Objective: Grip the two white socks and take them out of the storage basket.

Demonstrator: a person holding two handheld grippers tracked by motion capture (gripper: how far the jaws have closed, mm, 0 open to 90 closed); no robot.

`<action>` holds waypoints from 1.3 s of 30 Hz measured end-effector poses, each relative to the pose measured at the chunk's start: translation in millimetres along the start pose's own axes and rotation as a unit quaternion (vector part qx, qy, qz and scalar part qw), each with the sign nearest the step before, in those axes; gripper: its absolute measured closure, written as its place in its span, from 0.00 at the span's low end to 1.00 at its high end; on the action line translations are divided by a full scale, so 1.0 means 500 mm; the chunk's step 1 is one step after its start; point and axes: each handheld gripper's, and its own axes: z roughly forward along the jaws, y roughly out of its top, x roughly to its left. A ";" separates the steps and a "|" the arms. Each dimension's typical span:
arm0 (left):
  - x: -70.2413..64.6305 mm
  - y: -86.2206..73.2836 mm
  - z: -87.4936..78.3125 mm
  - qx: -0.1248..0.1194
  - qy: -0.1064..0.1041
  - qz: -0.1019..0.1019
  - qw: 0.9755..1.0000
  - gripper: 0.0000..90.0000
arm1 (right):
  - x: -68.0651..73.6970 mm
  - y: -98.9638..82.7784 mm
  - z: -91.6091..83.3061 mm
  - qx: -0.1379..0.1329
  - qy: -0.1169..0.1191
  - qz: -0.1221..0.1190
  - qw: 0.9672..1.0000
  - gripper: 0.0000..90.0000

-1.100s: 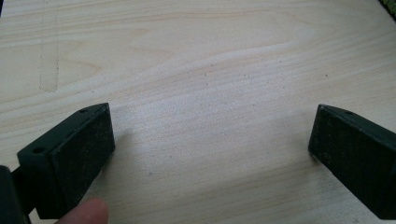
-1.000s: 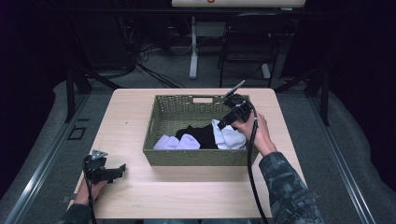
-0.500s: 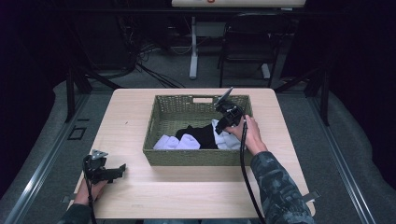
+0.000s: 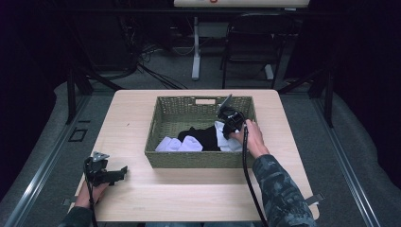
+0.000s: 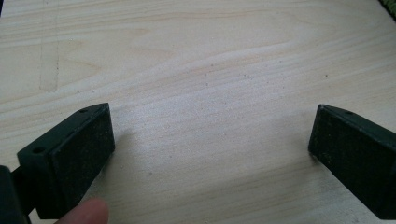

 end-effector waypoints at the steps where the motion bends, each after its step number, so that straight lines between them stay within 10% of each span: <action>1: 0.000 0.000 0.000 0.000 0.000 0.000 1.000 0.00 | -0.001 0.000 -0.001 0.005 -0.002 -0.002 1.000 0.85; 18: 0.000 0.000 0.000 0.000 0.001 0.000 1.000 0.00 | -0.006 -0.016 -0.064 -0.031 -0.008 0.003 0.999 0.97; 39: 0.000 0.000 0.000 0.000 0.000 0.000 1.000 0.00 | -0.018 -0.003 -0.143 -0.014 0.012 -0.012 1.000 0.97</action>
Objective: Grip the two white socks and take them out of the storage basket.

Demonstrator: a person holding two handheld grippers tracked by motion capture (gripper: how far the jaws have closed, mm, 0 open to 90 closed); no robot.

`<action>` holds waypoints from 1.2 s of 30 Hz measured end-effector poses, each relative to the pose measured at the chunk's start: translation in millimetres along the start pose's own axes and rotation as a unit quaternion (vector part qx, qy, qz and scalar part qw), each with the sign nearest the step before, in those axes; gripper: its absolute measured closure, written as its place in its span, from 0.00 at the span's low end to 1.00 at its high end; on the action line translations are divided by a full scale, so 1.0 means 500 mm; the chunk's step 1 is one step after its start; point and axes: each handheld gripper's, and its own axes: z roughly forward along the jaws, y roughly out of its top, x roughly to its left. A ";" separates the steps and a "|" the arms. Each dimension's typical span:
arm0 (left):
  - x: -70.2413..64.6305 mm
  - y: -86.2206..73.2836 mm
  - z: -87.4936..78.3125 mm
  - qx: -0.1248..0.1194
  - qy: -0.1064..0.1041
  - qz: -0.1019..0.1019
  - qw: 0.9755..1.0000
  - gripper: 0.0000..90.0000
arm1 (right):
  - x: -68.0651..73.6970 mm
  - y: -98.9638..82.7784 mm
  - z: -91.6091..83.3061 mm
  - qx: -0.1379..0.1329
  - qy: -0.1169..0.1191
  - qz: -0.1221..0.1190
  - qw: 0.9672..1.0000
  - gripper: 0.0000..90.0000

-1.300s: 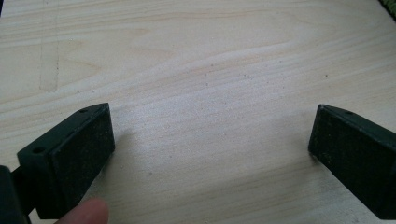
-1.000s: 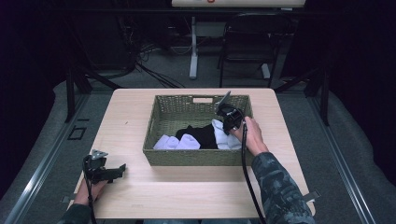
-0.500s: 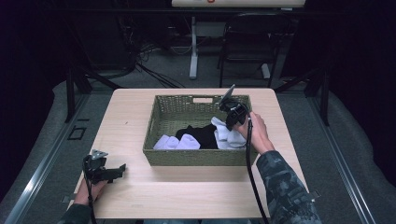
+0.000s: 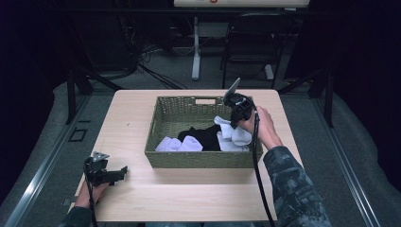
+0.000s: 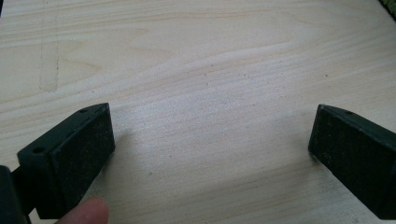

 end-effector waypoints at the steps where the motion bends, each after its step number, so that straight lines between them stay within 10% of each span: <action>1: 0.000 0.000 0.000 0.000 0.001 0.000 1.000 0.00 | 0.000 0.001 -0.003 -0.003 0.000 0.000 1.000 0.97; 36: 0.000 0.000 0.000 -0.001 0.000 -0.001 1.000 0.00 | 0.013 0.009 -0.165 -0.044 0.001 -0.015 0.999 0.96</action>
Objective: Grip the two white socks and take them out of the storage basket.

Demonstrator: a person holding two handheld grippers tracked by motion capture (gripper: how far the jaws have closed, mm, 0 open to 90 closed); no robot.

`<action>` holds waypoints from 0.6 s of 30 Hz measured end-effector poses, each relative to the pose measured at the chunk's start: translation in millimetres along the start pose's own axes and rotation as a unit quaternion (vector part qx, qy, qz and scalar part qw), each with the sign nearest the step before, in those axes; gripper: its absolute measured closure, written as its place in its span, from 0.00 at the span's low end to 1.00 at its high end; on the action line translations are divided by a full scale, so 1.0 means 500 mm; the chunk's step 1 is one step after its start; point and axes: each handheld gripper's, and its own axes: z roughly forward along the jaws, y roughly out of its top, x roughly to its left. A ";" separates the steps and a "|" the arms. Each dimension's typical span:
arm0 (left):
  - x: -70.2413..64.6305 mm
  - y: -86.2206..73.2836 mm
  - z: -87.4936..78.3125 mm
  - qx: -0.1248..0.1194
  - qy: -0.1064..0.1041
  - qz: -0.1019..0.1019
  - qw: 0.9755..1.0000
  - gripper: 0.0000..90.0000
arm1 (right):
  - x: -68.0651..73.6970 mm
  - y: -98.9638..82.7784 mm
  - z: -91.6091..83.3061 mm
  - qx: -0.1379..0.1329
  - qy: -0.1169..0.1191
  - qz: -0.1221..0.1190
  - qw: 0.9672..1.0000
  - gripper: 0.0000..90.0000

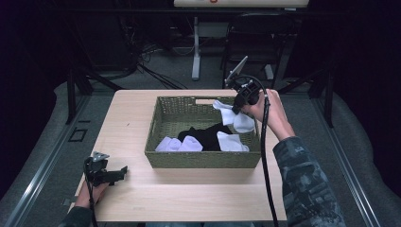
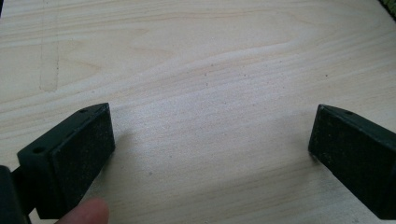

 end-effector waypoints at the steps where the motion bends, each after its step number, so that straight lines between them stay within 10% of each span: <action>1: 0.000 0.000 0.000 0.000 0.000 0.000 1.000 0.00 | 0.000 0.000 -0.003 -0.001 0.000 -0.001 1.000 0.96; 18: 0.000 0.000 0.000 0.000 -0.001 0.000 1.000 0.00 | -0.032 -0.037 -0.073 -0.021 -0.018 0.018 0.999 0.96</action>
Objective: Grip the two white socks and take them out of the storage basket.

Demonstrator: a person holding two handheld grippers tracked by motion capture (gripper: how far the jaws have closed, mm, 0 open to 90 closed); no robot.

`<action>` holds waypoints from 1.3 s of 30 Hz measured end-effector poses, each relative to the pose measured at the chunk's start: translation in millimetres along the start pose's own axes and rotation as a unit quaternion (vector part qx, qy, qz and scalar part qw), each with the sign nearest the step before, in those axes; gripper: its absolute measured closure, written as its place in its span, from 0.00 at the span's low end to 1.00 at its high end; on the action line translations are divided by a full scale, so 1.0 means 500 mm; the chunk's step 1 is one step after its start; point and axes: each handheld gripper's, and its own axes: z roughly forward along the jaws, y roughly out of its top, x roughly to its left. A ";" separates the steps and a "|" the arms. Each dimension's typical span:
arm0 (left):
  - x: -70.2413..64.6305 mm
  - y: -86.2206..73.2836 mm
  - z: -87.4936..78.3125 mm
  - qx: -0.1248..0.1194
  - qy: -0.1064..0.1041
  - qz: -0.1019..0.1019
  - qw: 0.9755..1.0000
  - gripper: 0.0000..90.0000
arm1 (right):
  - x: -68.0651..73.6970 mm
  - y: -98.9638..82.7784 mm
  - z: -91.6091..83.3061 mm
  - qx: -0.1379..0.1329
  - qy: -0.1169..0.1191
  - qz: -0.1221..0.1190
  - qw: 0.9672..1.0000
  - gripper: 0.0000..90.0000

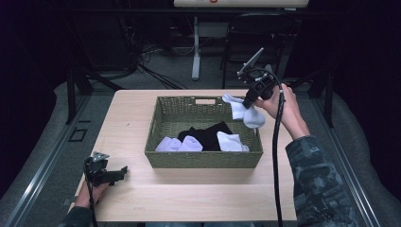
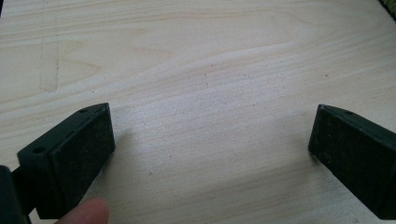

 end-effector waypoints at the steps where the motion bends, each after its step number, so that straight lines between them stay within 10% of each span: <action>1: 0.000 0.000 0.000 0.000 0.000 0.000 1.000 0.00 | -0.003 -0.003 -0.003 -0.001 -0.002 0.001 1.000 0.96; 26: 0.000 0.000 0.000 0.000 0.001 0.001 1.000 0.00 | -0.118 -0.141 -0.065 -0.012 -0.039 0.079 0.996 0.96; 39: 0.000 0.000 0.000 0.000 0.001 0.001 1.000 0.00 | -0.167 -0.226 -0.015 -0.006 -0.039 0.124 0.992 0.96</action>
